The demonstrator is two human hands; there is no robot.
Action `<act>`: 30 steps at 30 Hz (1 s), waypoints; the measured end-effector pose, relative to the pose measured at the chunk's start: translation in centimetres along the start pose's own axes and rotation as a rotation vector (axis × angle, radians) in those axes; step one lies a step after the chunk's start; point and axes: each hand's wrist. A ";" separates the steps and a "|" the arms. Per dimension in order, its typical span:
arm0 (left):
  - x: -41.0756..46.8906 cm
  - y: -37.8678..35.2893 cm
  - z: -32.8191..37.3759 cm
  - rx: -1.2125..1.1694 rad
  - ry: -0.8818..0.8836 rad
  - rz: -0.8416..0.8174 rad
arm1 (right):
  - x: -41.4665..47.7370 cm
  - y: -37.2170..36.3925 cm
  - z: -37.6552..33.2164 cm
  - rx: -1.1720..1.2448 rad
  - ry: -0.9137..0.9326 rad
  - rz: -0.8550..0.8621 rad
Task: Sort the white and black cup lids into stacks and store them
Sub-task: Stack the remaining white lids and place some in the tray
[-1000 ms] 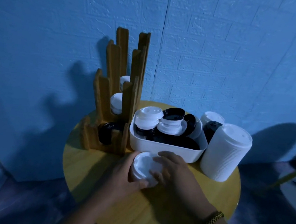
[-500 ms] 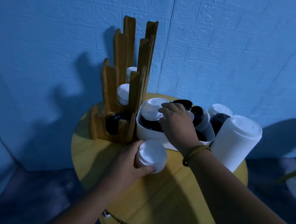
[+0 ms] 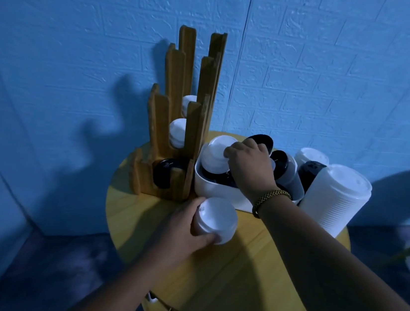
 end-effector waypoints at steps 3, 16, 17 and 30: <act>-0.1 -0.1 -0.1 0.013 -0.003 -0.004 | 0.0 0.0 0.3 0.095 0.006 -0.043; -0.1 -0.3 -0.2 0.020 0.012 -0.014 | 0.8 0.4 -0.2 0.243 -0.142 -0.091; -0.1 -0.2 -0.2 0.012 0.014 -0.018 | 0.3 0.9 -0.2 0.272 -0.150 -0.066; -0.6 0.6 0.7 0.002 -0.022 -0.103 | -13.3 3.8 -0.9 0.658 -0.088 -0.200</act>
Point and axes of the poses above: each hand's wrist, its own x-axis towards the middle knuckle, its own y-axis out of the back of the hand, z = x × y, and after that the axes turned 3 degrees about z, right-handed
